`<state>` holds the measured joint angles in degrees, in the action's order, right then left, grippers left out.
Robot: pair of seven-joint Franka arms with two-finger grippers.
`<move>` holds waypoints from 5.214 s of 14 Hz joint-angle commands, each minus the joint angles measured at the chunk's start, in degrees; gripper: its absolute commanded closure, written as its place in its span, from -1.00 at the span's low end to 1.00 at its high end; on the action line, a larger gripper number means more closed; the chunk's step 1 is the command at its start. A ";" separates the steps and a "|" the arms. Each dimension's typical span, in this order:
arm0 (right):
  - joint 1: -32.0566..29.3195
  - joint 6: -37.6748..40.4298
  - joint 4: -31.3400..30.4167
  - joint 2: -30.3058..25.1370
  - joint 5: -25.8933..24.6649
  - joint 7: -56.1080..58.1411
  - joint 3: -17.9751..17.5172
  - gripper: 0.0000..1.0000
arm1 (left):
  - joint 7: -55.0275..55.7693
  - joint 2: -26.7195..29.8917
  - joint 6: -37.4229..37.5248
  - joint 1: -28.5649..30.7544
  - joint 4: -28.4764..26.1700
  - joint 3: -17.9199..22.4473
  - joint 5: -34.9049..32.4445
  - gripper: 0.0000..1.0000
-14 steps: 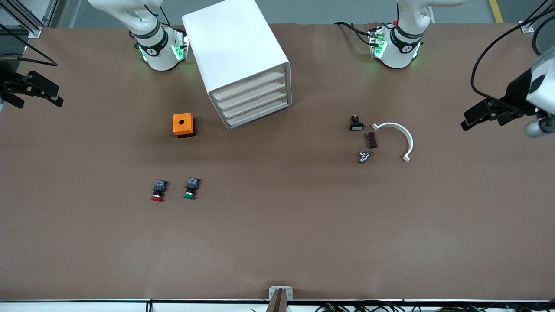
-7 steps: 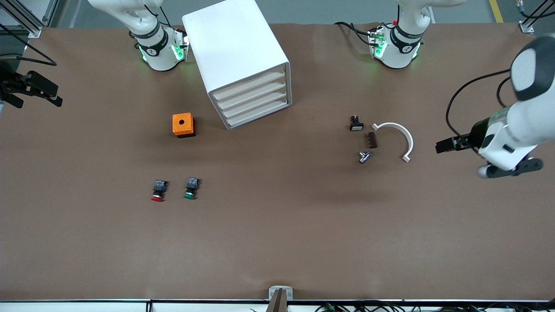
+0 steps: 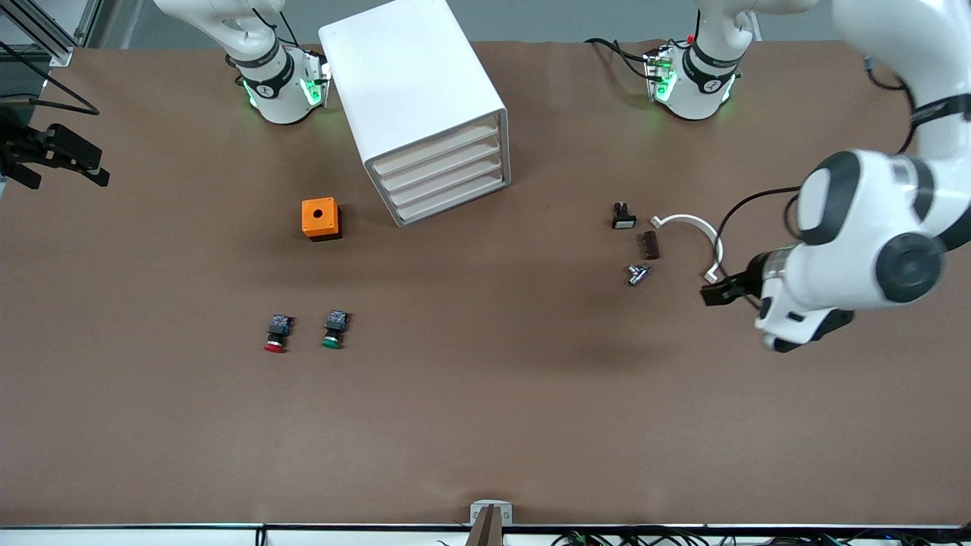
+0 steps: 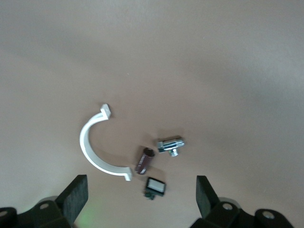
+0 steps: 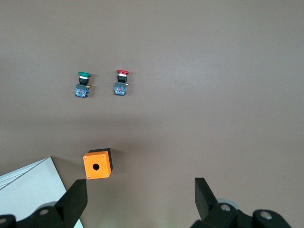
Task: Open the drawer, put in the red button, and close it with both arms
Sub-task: 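Move the left gripper toward the white cabinet's drawer front, then hook the left gripper onto the drawer edge, then pull the drawer open with the left gripper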
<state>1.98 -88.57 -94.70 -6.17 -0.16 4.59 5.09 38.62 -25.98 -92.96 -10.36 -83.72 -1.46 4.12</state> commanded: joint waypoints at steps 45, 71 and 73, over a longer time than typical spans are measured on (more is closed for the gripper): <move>0.92 1.29 0.39 -0.42 -0.63 -0.29 0.09 -1.00 | 93.48 -27.37 14.82 -23.21 4.10 -6.45 57.49 -0.08; 0.74 1.21 1.62 0.72 -0.81 0.33 0.09 -1.00 | 96.56 -30.01 14.12 -12.94 6.73 -5.65 62.50 0.88; 0.74 1.21 1.62 0.81 -0.90 0.41 0.09 -1.00 | 96.56 -30.10 14.03 -11.62 6.64 -5.65 62.41 0.83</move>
<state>2.43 -88.07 -94.30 -5.92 -0.16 4.60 4.99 134.65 -54.99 -78.20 -23.25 -78.63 -6.65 62.81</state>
